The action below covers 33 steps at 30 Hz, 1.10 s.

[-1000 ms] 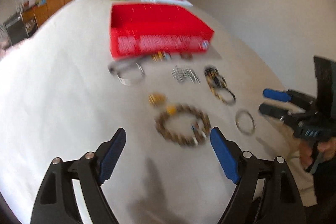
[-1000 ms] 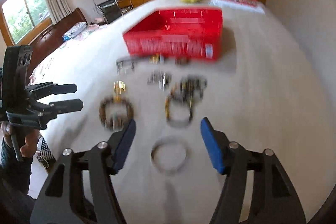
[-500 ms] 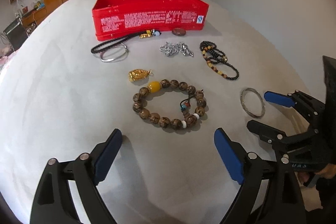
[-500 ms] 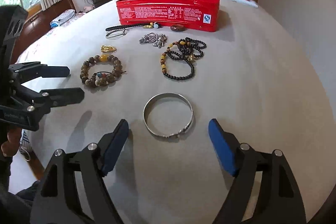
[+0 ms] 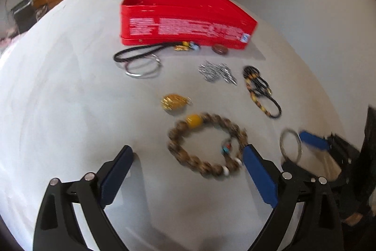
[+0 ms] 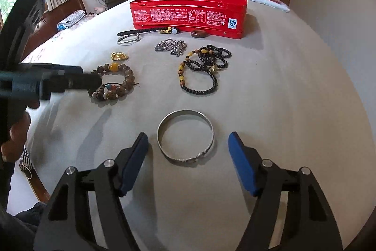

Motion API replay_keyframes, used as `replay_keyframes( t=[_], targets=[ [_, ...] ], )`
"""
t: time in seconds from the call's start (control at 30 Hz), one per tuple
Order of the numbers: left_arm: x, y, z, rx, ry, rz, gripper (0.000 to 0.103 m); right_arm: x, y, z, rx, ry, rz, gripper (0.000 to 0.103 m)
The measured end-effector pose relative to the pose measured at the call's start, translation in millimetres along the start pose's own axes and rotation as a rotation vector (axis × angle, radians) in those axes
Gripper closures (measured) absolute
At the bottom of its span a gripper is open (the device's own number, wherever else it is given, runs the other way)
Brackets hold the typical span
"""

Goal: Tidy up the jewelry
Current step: 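Grasp the silver bangle with the right gripper while the left gripper grasps the wooden bead bracelet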

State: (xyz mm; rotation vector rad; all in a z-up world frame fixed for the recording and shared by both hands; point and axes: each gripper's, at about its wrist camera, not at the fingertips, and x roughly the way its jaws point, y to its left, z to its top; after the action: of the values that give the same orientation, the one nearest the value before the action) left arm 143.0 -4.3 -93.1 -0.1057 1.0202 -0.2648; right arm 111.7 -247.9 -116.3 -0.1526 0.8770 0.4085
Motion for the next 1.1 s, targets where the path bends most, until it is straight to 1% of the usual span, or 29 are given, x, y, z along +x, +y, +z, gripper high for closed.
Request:
replay_keyframes(
  t=[0.03,0.13,0.17,0.2,0.23,0.27,0.3,0.33,0.37,0.4,0.47,0.5,0.53,0.57,0.77,0.8,0.83,0.87,0.9,1.1],
  targets=[
    [1.6,0.6,1.3,0.001,0.002,0.007,0.009,-0.1,0.1,0.0,-0.001,0.0,0.001,0.033],
    [9.4,-3.6,1.8,0.027,0.014,0.066,0.011,0.3,-0.8,0.5,-0.003,0.0,0.006,0.034],
    [12.2,-8.5,0.3,0.048,0.015,0.101,0.011,0.4,-0.8,0.5,-0.005,0.0,0.005,0.034],
    [13.2,-11.1,-0.8,0.059,0.009,0.126,0.014,0.7,-0.7,0.7,-0.006,-0.002,0.005,0.035],
    [13.3,-12.6,-1.3,0.062,0.002,0.134,0.021,1.0,-0.9,1.1,-0.008,-0.002,0.004,0.035],
    [12.9,-13.9,-1.4,0.063,-0.002,0.131,0.026,1.2,-0.7,1.4,-0.009,-0.002,0.003,0.036],
    [12.8,-14.3,-1.5,0.068,-0.001,0.138,0.045,1.3,-0.5,1.2,-0.011,-0.002,0.003,0.036],
    [13.5,-15.8,-1.8,0.082,-0.002,0.164,0.054,1.6,-0.4,1.5,-0.011,-0.002,0.003,0.036],
    [13.4,-15.4,-1.7,0.084,-0.002,0.158,0.056,1.8,-0.3,1.7,-0.011,-0.001,0.003,0.036],
    [12.9,-14.6,-1.6,0.085,-0.002,0.153,0.06,1.8,-0.2,1.9,-0.011,-0.001,0.003,0.036],
    [11.0,-13.3,-1.7,0.085,0.001,0.138,0.071,1.7,-0.3,1.7,-0.011,-0.002,0.002,0.036],
    [10.9,-13.3,-1.2,0.082,0.003,0.13,0.081,1.7,-0.3,1.6,-0.012,-0.002,0.002,0.036],
    [10.6,-11.7,-0.9,0.075,0.008,0.116,0.089,1.9,-0.2,1.8,-0.012,-0.002,0.001,0.036],
    [10.6,-10.3,-1.1,0.071,0.011,0.105,0.092,2.2,-0.2,2.0,-0.011,-0.003,0.0,0.036],
    [5.9,-6.7,-1.7,0.032,0.009,0.067,0.092,2.6,-0.6,2.0,-0.01,-0.004,0.002,0.037],
    [4.7,-7.3,-2.1,0.031,0.009,0.062,0.093,2.6,-1.0,2.5,-0.01,-0.005,0.001,0.039],
    [2.9,-7.6,-2.3,0.03,0.006,0.058,0.093,1.9,-1.1,2.1,-0.01,-0.006,0.001,0.045],
    [-0.3,-8.4,-2.3,0.03,-0.001,0.059,0.093,1.7,-2.0,2.5,-0.006,-0.006,0.004,0.048],
    [-2.3,-9.4,-2.1,0.031,-0.004,0.057,0.092,1.5,-2.9,3.5,-0.002,-0.006,0.008,0.054],
    [-19.0,-15.2,-0.1,0.043,-0.041,0.056,0.093,0.7,-2.7,3.5,-0.001,-0.005,0.009,0.055]
  ],
)
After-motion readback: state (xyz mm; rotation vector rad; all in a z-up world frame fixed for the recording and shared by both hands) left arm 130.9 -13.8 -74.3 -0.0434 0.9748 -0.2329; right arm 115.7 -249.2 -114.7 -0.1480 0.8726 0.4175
